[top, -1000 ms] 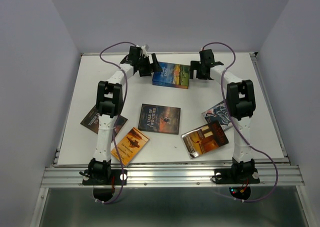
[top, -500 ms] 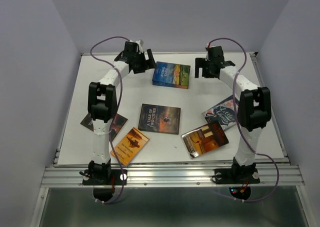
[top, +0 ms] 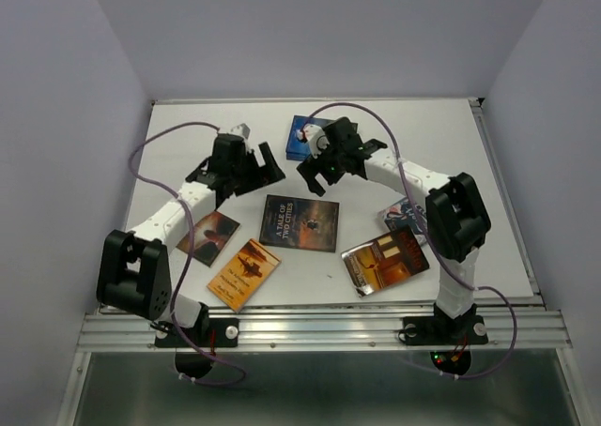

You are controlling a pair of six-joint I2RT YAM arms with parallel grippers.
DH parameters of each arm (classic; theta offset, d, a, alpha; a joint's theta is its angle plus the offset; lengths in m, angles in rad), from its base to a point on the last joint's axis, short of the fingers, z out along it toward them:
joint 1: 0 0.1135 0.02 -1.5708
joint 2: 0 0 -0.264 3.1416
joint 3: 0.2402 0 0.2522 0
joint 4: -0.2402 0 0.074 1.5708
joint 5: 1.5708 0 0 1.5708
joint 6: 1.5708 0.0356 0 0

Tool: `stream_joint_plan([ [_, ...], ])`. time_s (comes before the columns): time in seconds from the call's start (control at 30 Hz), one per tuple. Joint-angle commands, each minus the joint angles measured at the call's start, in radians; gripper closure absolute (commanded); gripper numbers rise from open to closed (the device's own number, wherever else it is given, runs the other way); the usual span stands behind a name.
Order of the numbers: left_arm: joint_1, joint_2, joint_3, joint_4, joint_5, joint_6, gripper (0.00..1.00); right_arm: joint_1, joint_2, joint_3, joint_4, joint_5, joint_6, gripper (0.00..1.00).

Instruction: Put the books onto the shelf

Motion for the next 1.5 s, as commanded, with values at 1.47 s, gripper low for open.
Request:
stream_joint_plan([
  [1.47, -0.307, 0.152, -0.139, 0.119, 0.008, -0.167, 0.01, -0.173, 0.068, 0.028, 0.045, 0.039, 0.439, 0.00],
])
